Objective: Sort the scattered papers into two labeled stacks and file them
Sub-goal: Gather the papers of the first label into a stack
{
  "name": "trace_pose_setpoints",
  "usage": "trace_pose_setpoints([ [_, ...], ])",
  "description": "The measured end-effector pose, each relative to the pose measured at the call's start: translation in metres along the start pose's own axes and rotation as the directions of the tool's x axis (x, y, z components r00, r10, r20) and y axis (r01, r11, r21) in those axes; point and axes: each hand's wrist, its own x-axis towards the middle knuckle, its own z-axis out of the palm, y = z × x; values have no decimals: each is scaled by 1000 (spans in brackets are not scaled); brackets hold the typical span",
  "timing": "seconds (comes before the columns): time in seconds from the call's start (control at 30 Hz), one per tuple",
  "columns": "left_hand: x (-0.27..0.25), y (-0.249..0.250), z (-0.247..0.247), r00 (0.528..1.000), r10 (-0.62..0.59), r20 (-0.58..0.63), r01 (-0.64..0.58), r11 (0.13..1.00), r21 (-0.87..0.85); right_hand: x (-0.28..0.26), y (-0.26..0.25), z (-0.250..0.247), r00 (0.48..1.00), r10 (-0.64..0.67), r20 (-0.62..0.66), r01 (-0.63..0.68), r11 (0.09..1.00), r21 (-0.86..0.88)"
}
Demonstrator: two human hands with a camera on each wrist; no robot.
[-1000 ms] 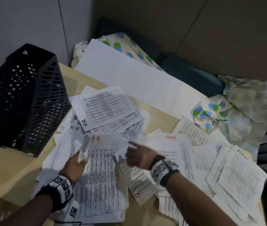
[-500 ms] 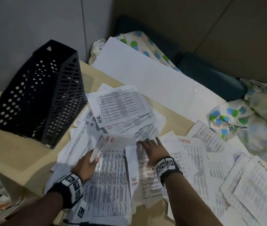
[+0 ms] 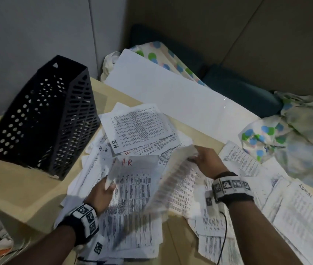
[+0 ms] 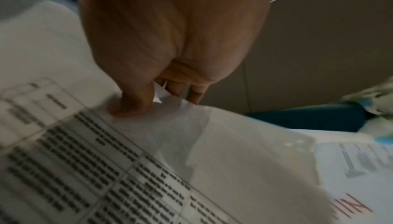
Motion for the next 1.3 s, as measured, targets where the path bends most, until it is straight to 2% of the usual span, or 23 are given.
trace_pose_setpoints([
  [0.1, -1, 19, 2, 999, 34, 0, -34, 994, -99, -5, -3, -9, 975, 85, -204, -31, 967, 255],
  [0.17, -1, 33, 6, 998, 57, 1, -57, 990, -126, -12, 0, 6, 967, 104, -233, -32, 956, 292],
  [0.23, -6, 48, 10, 999, 34, 37, -29, 989, -143, -18, 8, 28, 967, 159, -197, -91, 945, 314],
  [0.37, -18, 64, 15, 996, 86, 41, -77, 981, -176, -24, 30, 70, 944, 308, -118, -248, 898, 363],
  [0.43, -21, 63, 19, 996, 81, 37, -69, 964, -256, -29, 31, 90, 947, 321, 0, -298, 879, 371],
  [0.5, -27, 64, 20, 990, 140, 23, -126, 942, -311, -34, 32, 113, 942, 321, 98, -335, 882, 332],
  [0.53, -29, 64, 20, 984, 175, 35, -158, 945, -285, -36, 31, 120, 935, 330, 128, -354, 877, 324],
  [0.6, -32, 61, 21, 985, 162, 64, -149, 974, -171, -36, 30, 130, 929, 333, 159, -368, 864, 343],
  [0.7, -31, 59, 25, 994, 97, 40, -89, 982, -168, -36, 30, 130, 948, 302, 103, -312, 816, 487],
  [0.8, -35, 60, 26, 978, 163, 130, -133, 968, -213, -41, 25, 123, 902, 432, 22, -321, 634, 704],
  [0.87, -34, 61, 26, 962, 230, 148, -190, 951, -243, -45, 24, 123, 908, 418, -26, -288, 669, 685],
  [0.93, -30, 65, 25, 958, 271, 94, -238, 933, -269, -50, 23, 123, 941, 335, -50, -252, 792, 556],
  [0.97, -27, 66, 24, 961, 273, 52, -250, 930, -271, -52, 22, 122, 954, 298, -32, -240, 824, 514],
  [1.03, -22, 67, 22, 962, 271, 26, -256, 933, -254, -52, 22, 119, 958, 285, -25, -221, 793, 568],
  [1.1, -19, 67, 21, 949, 301, 94, -280, 941, -189, -47, 22, 113, 954, 295, -54, -196, 749, 633],
  [1.13, -17, 66, 22, 932, 334, 143, -306, 934, -187, -43, 23, 111, 960, 270, -79, -166, 769, 617],
  [1.23, -14, 63, 23, 876, 435, 209, -364, 880, -305, -37, 22, 112, 991, 91, -103, -45, 923, 381],
  [1.3, -6, 60, 23, 875, 452, 174, -380, 863, -333, -39, 21, 117, 994, 80, -75, -55, 955, 290],
])
